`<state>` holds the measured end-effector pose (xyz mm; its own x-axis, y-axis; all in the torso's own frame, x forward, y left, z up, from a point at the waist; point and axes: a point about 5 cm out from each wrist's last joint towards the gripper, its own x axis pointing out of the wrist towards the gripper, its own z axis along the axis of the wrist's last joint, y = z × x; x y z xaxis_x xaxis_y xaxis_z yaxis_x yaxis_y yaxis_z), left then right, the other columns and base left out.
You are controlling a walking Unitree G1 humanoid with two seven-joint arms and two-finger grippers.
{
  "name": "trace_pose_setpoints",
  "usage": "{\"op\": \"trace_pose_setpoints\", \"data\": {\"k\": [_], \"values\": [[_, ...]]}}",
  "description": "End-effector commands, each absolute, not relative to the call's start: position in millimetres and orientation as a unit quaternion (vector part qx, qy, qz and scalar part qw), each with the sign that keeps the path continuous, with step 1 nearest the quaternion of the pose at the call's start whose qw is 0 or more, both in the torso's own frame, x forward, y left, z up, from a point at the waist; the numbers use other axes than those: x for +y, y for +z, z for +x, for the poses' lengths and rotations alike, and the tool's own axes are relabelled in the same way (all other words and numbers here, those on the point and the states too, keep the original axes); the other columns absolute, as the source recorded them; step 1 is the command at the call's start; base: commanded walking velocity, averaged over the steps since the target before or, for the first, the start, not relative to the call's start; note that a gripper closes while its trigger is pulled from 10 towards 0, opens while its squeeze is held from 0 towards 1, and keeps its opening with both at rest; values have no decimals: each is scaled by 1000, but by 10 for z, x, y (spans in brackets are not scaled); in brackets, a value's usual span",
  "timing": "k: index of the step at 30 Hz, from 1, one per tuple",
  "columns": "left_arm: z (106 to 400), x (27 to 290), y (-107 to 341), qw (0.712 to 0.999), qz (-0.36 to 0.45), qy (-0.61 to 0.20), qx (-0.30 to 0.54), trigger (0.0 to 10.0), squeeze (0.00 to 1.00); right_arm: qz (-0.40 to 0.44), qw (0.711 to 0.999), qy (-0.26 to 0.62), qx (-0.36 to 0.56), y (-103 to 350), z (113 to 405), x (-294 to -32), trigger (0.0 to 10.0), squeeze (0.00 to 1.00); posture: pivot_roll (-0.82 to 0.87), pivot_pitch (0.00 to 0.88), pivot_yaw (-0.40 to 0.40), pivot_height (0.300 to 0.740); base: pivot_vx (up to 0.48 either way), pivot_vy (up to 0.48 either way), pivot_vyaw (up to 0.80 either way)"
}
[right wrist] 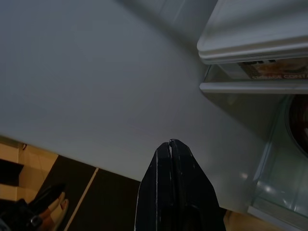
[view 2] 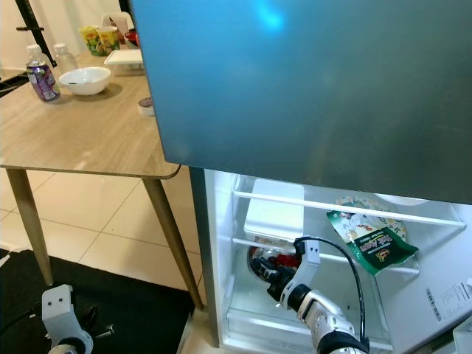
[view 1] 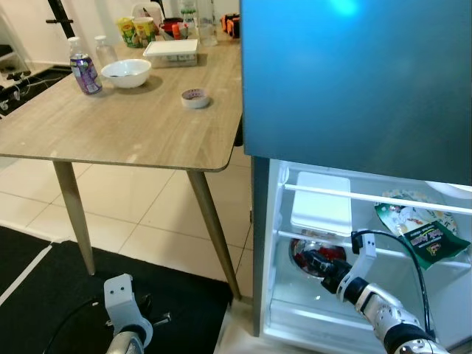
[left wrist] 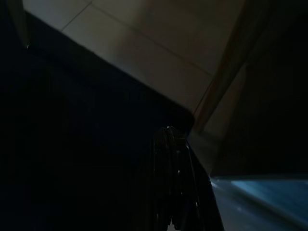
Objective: Restocking fridge
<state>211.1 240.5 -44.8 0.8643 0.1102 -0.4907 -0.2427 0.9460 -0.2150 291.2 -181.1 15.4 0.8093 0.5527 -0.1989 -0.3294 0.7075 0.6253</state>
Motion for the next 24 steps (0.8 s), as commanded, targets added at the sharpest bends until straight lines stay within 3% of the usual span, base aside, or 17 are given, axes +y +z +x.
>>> {"op": "trace_pose_setpoints", "data": {"k": [1,9,24], "values": [[2033,2405,-507,950,-133,96,265,10000,0,300,905,231,194,125,2883,-1859,10000,0,-34,0,34,655,0,0,0],[1897,2369,-610,940,-134,96,299,10000,0,308,904,209,209,39,2793,-1936,10000,0,-39,0,35,689,0,0,0],[1280,2338,-919,892,-142,129,409,10000,0,296,900,125,295,-298,2427,-2124,10000,0,-45,0,34,740,0,0,0]]}}
